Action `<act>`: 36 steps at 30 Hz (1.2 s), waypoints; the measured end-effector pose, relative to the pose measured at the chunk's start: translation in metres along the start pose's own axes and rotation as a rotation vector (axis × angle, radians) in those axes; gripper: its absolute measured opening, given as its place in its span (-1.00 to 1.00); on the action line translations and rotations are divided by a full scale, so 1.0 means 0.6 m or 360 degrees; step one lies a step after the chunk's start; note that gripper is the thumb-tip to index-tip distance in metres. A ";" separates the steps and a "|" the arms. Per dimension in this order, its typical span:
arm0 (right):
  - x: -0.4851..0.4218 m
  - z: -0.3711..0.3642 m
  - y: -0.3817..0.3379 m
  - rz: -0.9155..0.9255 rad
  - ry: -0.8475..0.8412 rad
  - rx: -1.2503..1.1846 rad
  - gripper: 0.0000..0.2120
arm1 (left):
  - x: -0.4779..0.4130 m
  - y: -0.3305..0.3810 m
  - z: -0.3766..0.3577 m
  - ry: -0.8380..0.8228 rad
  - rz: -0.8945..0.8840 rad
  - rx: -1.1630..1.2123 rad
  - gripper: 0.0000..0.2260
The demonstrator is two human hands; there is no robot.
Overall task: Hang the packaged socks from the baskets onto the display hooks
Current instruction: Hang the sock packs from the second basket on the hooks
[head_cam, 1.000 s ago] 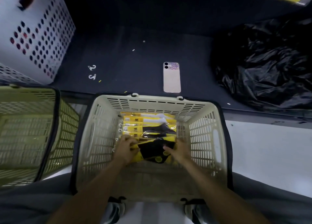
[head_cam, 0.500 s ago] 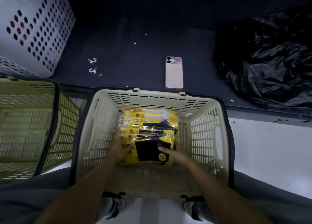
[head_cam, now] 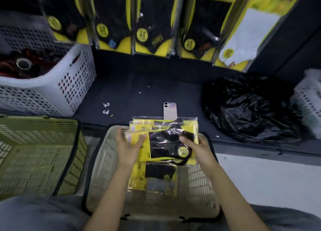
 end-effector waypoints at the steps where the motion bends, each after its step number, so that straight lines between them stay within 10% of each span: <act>1: 0.011 -0.003 -0.022 0.0058 0.0024 -0.0083 -0.56 | 0.010 0.031 0.001 0.0088 -0.0081 0.0036 -0.10; 6: 0.048 -0.030 -0.108 0.0310 0.0071 -0.0558 -0.49 | 0.062 0.140 -0.016 -0.0140 0.0163 0.0542 0.01; 10: 0.071 -0.064 -0.145 0.0329 -0.0059 -0.0609 -0.36 | 0.095 0.218 -0.064 -0.0697 0.0121 0.1021 -0.49; 22: 0.102 -0.013 -0.300 0.0863 0.0155 0.0416 -0.23 | 0.103 0.329 -0.065 -0.0762 -0.0585 0.0014 -0.84; 30: 0.110 -0.027 -0.358 0.1169 0.0151 0.0169 -0.74 | 0.109 0.385 -0.109 -0.0712 -0.0714 -0.0128 -0.70; 36: 0.109 0.008 -0.378 0.1111 0.0078 -0.0037 -0.68 | 0.111 0.411 -0.130 -0.0891 -0.0643 -0.0025 -0.61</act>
Point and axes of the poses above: each hand's wrist, its own x-axis away from the middle knuckle, its own z-axis out of the back of the hand, y = z × x, the point moved 2 cm from there along -x, towards the middle knuckle, and after that the axes turned 9 degrees about -y, right-handed, at the moved point
